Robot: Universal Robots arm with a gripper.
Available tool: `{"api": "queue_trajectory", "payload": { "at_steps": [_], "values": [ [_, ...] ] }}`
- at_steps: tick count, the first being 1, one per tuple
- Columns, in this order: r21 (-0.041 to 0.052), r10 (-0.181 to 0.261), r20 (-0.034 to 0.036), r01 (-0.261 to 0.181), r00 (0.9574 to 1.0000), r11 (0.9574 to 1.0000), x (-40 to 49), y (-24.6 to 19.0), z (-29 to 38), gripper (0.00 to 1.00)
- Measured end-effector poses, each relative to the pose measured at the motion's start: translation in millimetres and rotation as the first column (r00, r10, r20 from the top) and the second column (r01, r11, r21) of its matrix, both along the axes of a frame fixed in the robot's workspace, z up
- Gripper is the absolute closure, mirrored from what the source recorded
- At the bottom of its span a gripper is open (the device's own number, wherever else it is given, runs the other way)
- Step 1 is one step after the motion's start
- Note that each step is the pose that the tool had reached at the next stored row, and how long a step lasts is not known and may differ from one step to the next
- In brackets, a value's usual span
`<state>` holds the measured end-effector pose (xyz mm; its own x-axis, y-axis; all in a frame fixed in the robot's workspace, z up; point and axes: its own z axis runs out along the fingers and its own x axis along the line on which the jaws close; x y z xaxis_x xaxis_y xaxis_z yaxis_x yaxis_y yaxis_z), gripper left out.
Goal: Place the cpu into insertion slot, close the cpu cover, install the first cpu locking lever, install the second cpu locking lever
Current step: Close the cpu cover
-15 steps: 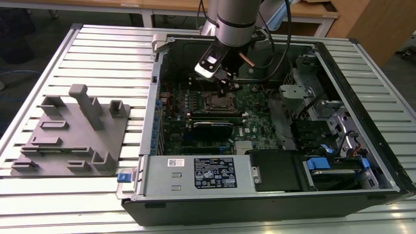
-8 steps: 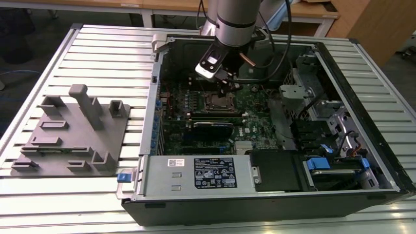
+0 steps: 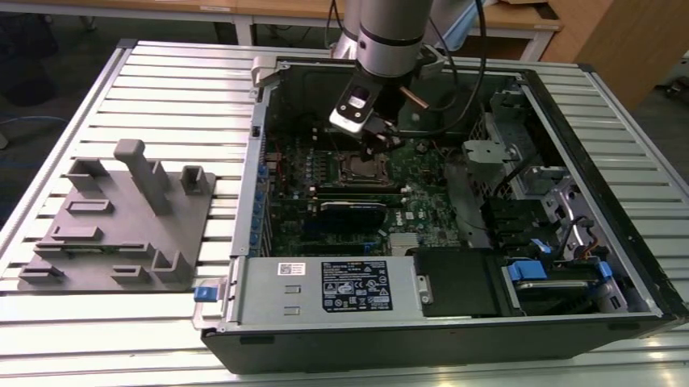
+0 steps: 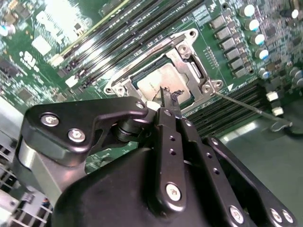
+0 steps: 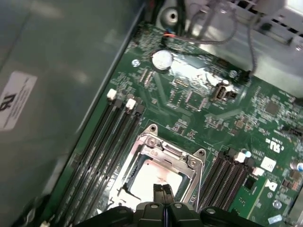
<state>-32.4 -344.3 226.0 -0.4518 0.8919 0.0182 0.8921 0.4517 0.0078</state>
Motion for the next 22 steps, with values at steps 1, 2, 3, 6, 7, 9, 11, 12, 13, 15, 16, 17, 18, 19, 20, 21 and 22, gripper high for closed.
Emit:
{"api": "queue_trajectory", "payload": {
  "at_steps": [1, 2, 3, 6, 7, 9, 11, 12, 13, 15, 16, 17, 18, 19, 20, 21, 22],
  "values": [
    [0.0000, 0.018, 0.0000, -0.018, 0.9998, 0.9998, 0.0, 0.0, 0.0, 0.90],
    [0.0000, 0.036, 0.0000, -0.036, 0.9994, 0.9994, 0.0, 0.0, -0.1, 0.90],
    [0.0000, 0.054, 0.0000, -0.054, 0.9985, 0.9985, 0.0, 0.0, -0.1, 0.90],
    [0.0000, 0.109, 0.0000, -0.109, 0.9941, 0.9941, 0.0, 0.0, -0.2, 0.90],
    [0.0000, 0.127, 0.0000, -0.127, 0.9919, 0.9919, 0.0, 0.0, -0.3, 0.90],
    [0.0000, 0.162, 0.0000, -0.162, 0.9868, 0.9868, 0.0, 0.0, -0.4, 0.90],
    [0.0001, 0.198, 0.0000, -0.198, 0.9802, 0.9802, 0.0, 0.0, -0.5, 0.90],
    [0.0000, 0.216, 0.0000, -0.216, 0.9764, 0.9764, 0.0, 0.0, -0.6, 0.90],
    [0.0002, 0.233, 0.0001, -0.233, 0.9724, 0.9724, 0.0, 0.0, -0.7, 0.90],
    [0.0001, 0.268, 0.0000, -0.268, 0.9634, 0.9634, 0.0, 0.0, -1.1, 0.90],
    [0.0001, 0.285, 0.0000, -0.285, 0.9584, 0.9584, 0.0, 0.0, -1.2, 0.90],
    [0.0000, 0.303, 0.0000, -0.303, 0.9531, 0.9531, 0.0, 0.0, -1.3, 0.90],
    [0.0000, 0.321, 0.0000, -0.321, 0.9470, 0.9470, 0.0, 0.0, -1.5, 0.90],
    [0.0000, 0.338, 0.0000, -0.338, 0.9411, 0.9411, 0.0, 0.0, -1.7, 0.90],
    [0.0000, 0.355, 0.0000, -0.355, 0.9348, 0.9348, 0.0, 0.0, -1.8, 0.90],
    [0.0000, 0.372, 0.0000, -0.372, 0.9283, 0.9283, 0.0, 0.0, -1.9, 0.90],
    [0.0000, 0.389, 0.0000, -0.389, 0.9214, 0.9214, 0.0, 0.0, -2.0, 0.90]
  ]
}}
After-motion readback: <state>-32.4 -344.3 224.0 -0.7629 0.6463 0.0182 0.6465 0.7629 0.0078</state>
